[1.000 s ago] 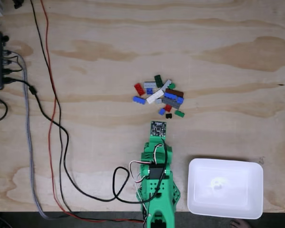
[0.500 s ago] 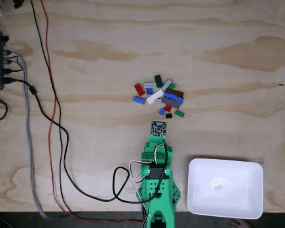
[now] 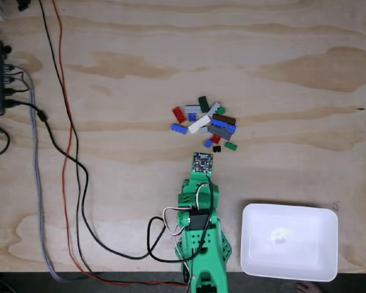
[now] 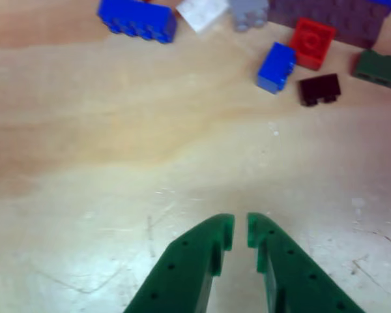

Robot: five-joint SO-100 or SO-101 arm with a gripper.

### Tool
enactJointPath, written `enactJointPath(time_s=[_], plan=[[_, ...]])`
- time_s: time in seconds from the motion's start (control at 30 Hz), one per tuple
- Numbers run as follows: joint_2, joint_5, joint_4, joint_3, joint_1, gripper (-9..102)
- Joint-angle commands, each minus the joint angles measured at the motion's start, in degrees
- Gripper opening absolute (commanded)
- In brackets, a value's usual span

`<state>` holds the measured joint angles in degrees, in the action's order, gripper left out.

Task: Put all lego bricks in the bin.

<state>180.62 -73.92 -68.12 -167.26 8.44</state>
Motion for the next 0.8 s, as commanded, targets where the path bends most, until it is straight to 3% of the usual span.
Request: enactJointPath(time_s=[0.0,0.17,0.37,0.77], plan=[[-41.7,5.9,6.9,21.1,5.4,4],[-63.6,9.1,12.2,30.8,7.5,9],[-78.9,12.6,12.4,41.6,7.2,19],[-91.8,10.7,16.8,58.4,2.1,29]])
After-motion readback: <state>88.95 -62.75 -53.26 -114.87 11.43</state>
